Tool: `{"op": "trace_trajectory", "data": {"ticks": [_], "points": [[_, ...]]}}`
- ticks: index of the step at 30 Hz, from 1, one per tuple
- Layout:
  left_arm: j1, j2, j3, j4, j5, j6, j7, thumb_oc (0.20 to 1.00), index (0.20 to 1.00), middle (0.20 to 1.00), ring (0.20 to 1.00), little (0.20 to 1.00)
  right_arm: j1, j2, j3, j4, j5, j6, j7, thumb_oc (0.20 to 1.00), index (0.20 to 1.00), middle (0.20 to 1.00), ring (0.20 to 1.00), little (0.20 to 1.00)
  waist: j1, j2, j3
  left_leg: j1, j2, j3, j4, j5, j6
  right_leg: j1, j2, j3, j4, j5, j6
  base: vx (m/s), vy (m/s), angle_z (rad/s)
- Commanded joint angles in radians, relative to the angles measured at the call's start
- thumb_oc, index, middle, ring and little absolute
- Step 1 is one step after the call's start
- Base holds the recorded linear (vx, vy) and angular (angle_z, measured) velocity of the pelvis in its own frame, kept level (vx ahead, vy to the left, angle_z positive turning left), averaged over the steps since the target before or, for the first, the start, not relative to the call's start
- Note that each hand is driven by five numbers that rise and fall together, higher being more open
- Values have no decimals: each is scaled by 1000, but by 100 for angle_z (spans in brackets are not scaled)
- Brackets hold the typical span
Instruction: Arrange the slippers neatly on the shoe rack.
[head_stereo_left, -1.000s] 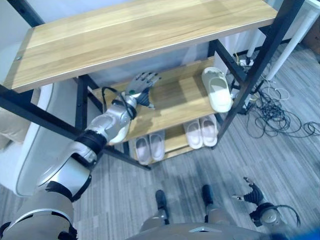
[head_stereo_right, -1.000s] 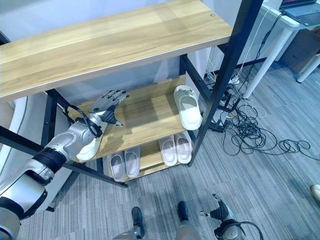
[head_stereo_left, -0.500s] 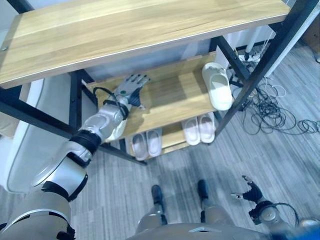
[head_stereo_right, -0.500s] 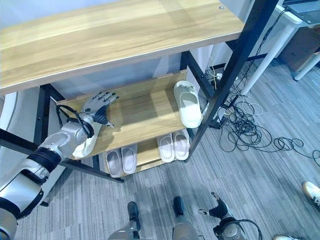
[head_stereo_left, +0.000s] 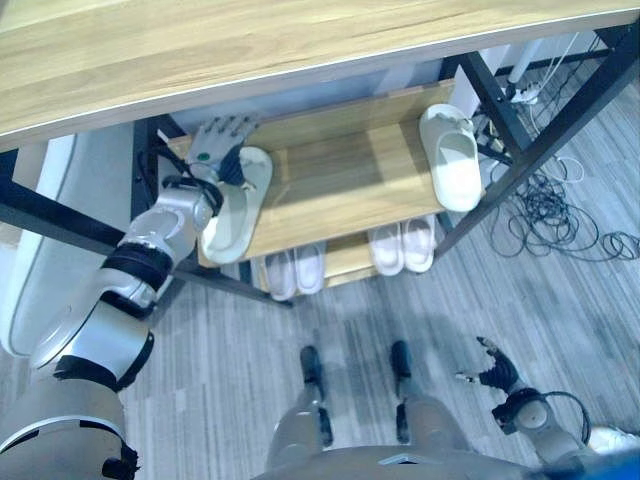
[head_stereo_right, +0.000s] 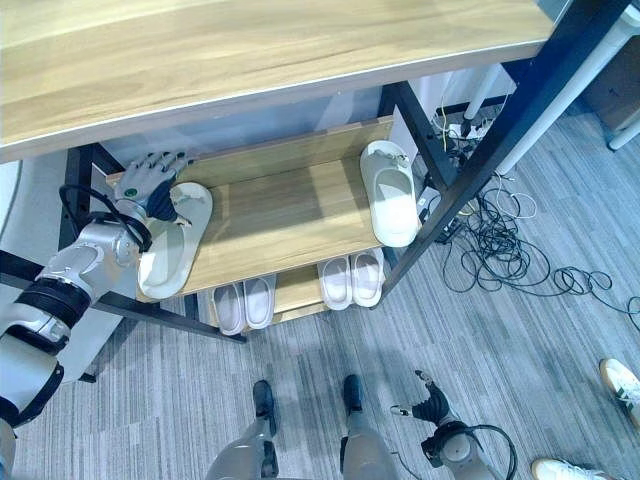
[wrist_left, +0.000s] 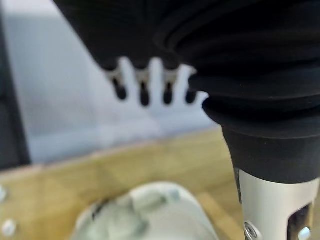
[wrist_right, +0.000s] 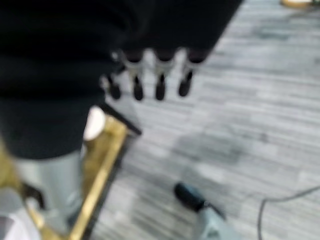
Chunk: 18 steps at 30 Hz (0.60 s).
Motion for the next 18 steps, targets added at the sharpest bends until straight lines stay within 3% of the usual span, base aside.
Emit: {"op": "trace_trajectory", "data": {"ticks": [1, 18], "points": [[-115, 56, 23, -6, 6, 10, 37, 1000, 1000, 1000, 1000, 1000, 1, -60, -12, -53, 15, -19, -7, 1000, 1000, 1000, 1000, 1000, 6, 23, 23, -25, 7, -58, 12, -26, -36, -49, -69, -11, 66, -86, 79, 0, 0, 0], [-58, 52, 98, -44, 60, 57, 38, 1000, 1000, 1000, 1000, 1000, -19, -37, -4, -13, -9, -4, -33, 1000, 1000, 1000, 1000, 1000, 26, 26, 49, -32, 1, -64, 12, -24, -28, -53, -71, -14, 73, -91, 76, 0, 0, 0]]}}
